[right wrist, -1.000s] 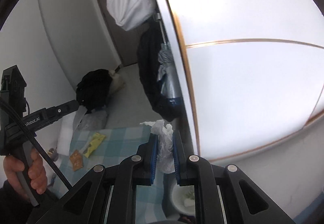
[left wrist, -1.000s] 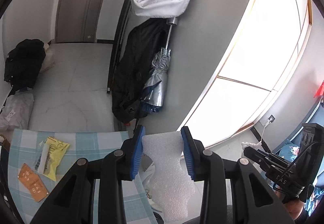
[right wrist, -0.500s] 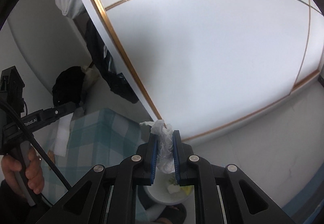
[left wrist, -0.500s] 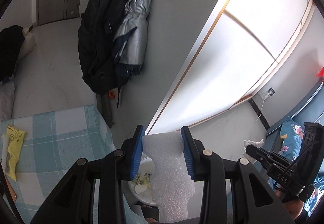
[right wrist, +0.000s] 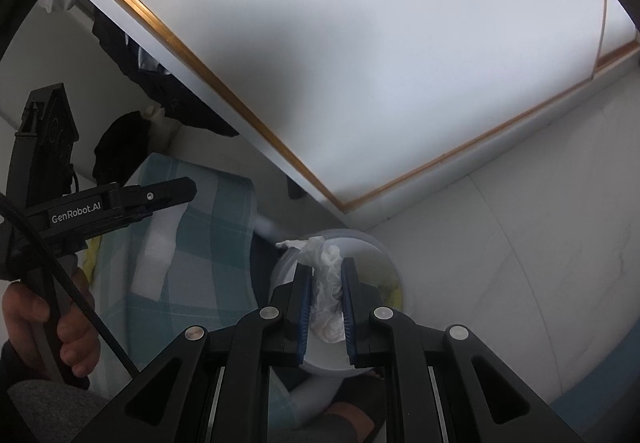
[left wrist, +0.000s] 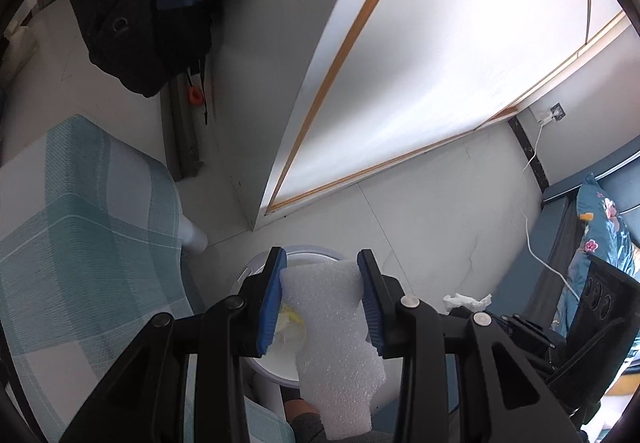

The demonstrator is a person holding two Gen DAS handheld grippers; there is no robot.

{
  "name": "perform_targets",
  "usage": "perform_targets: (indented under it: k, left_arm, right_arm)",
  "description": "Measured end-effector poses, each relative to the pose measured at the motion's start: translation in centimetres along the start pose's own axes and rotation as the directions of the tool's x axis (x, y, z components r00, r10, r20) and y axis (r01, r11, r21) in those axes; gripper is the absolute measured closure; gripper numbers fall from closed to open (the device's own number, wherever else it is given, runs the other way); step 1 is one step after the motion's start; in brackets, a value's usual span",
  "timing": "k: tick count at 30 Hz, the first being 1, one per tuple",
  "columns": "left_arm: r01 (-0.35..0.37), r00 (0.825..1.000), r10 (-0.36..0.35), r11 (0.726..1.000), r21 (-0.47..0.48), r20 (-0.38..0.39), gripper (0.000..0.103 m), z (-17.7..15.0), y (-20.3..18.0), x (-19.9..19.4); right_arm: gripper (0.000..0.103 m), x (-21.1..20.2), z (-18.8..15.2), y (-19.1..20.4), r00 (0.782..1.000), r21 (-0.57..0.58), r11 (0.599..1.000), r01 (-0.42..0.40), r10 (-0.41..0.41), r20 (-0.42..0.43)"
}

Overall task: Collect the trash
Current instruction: 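Carry the tissue and foam sheet in both tools over the white bin, then open both tools to drop the tissue and foam sheet into the bin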

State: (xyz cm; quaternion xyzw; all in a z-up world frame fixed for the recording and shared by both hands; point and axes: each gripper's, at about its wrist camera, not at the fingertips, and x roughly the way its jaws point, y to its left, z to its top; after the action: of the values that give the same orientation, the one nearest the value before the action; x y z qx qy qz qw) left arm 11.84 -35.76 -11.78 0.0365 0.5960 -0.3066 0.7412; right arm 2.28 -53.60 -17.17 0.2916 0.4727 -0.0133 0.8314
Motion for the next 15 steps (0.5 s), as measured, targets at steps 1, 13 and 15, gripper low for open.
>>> perform_targets:
  k: [1, 13, 15]
  left_arm:
    - [-0.001, 1.000, 0.001, 1.000, 0.004, -0.017, 0.072, 0.0, -0.2, 0.6]
    - [-0.029, 0.980, 0.033, 0.999, 0.022, -0.198, 0.072, 0.4, -1.1, 7.6]
    - [-0.050, 0.976, 0.054, 0.998, 0.027, -0.211, 0.072, 0.3, -0.7, 8.2]
  right_arm:
    - [0.089, 0.8, -0.3, -0.3, 1.000, 0.006, 1.000, -0.008, 0.008, -0.016]
    - [0.089, 8.1, -2.9, -3.7, 0.979, 0.117, 0.992, -0.056, 0.078, -0.188]
    - [0.089, 9.1, -3.2, -3.6, 0.975, 0.118, 0.991, -0.061, 0.084, -0.205]
